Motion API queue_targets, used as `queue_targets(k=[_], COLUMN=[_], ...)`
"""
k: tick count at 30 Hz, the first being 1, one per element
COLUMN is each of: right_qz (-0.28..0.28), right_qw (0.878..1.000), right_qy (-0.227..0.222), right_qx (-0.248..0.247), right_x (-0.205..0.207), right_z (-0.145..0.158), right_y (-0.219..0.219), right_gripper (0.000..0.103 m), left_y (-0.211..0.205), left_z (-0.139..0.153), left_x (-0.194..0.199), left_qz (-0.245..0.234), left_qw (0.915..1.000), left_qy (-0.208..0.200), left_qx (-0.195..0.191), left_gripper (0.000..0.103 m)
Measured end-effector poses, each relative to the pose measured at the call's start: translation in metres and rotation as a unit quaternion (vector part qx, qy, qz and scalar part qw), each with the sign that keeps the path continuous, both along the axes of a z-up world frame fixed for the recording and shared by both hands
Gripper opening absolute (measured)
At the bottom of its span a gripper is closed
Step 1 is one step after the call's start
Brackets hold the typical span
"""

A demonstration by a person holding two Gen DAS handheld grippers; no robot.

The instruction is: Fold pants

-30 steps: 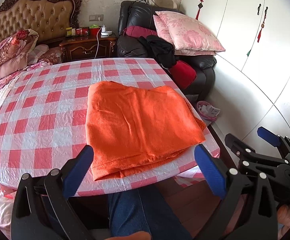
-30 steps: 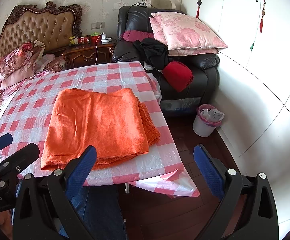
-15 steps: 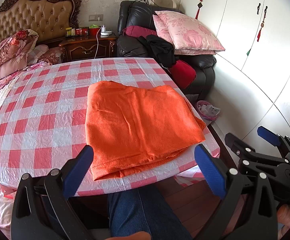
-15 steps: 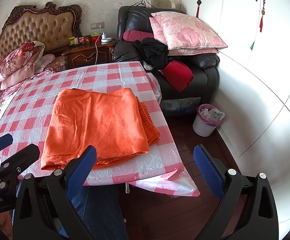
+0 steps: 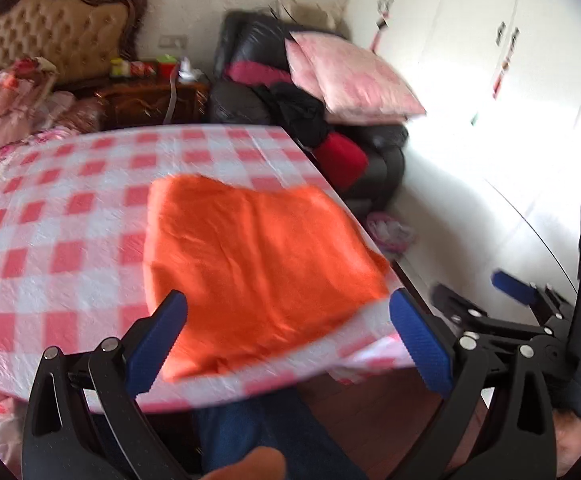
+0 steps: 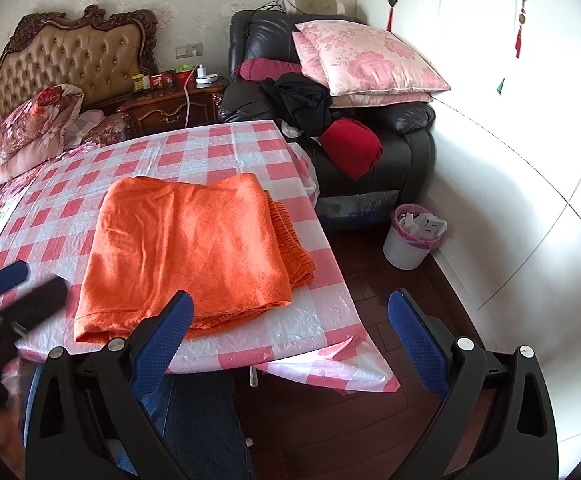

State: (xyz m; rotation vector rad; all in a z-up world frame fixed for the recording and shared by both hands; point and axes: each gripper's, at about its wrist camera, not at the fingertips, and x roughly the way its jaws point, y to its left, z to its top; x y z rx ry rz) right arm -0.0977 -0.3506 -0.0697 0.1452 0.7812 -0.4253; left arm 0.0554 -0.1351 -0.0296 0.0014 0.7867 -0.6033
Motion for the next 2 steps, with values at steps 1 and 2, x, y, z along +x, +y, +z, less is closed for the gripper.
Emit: queue_targets(k=[1, 2], right_qz=[-0.004, -0.008], right_qw=[1.0, 1.0], right_qy=[-0.002, -0.004], right_qx=[0.005, 0.009], right_x=[0.002, 0.004], right_z=[-0.003, -0.006], right_y=[-0.002, -0.005], right_gripper=[0.096, 0.096], left_y=[0.014, 0.032], left_z=[0.0, -0.002], left_x=[0.006, 0.014], left_qz=[0.014, 0.034], left_qw=[0.9999, 0.9994], left_qy=[-0.008, -0.011], left_qx=[0.001, 0.0], left_gripper=[0.101, 0.101])
